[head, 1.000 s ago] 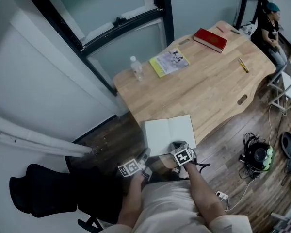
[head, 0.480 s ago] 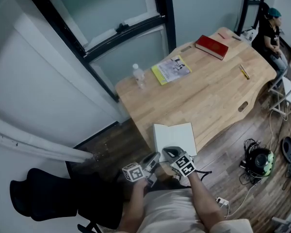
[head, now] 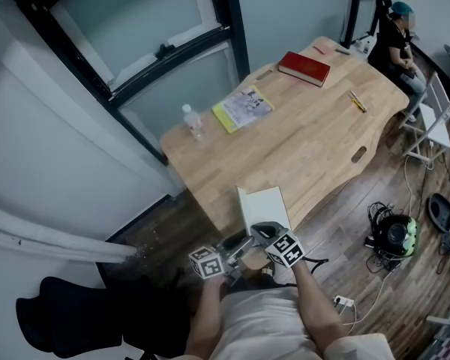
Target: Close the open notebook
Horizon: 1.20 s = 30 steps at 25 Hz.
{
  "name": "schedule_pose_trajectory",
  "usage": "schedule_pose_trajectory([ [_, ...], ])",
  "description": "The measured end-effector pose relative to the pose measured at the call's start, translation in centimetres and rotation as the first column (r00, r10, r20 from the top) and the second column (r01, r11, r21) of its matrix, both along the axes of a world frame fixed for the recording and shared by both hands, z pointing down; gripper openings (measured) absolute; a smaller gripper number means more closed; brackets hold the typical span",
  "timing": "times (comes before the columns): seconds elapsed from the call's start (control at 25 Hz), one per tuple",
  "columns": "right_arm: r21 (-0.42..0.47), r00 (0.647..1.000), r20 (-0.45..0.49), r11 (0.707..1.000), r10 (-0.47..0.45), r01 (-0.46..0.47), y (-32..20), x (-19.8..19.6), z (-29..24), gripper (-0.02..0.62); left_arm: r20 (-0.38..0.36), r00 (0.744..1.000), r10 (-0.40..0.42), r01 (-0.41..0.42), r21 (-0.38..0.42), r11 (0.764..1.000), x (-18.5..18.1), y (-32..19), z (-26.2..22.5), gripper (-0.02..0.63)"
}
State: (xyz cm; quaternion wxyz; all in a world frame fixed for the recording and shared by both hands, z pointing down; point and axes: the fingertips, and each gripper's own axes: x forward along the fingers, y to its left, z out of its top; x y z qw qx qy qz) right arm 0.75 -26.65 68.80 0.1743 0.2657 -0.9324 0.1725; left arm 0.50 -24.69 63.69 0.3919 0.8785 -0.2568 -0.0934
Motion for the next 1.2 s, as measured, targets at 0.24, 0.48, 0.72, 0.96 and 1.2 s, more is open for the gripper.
schedule_pose_trajectory([
  [0.24,-0.016,0.997,-0.018,0.997,0.077,-0.077,-0.6,3.2,0.6,0.002,0.084,0.991,0.107,-0.110,0.030,0.993,3.8,-0.2,0.2,0.207],
  [0.48,0.004,0.990,-0.094,0.994,0.106,-0.107,-0.4,5.1,1.1,0.002,0.177,0.969,0.171,-0.178,0.024,0.984,6.1,-0.4,0.9,0.207],
  [0.72,-0.010,0.981,-0.148,0.992,0.127,-0.129,-0.2,6.4,2.4,0.001,0.240,0.951,0.196,-0.197,-0.022,0.980,7.6,-0.3,2.8,0.222],
  [0.96,-0.052,0.973,-0.169,0.984,0.161,-0.171,0.1,8.0,3.8,0.002,0.277,0.930,0.240,-0.239,-0.036,0.970,9.2,-0.1,3.8,0.227],
  [1.2,-0.092,0.962,-0.206,0.975,0.179,-0.201,0.1,9.5,5.4,0.002,0.344,0.888,0.304,-0.304,-0.056,0.951,10.6,0.0,5.4,0.232],
])
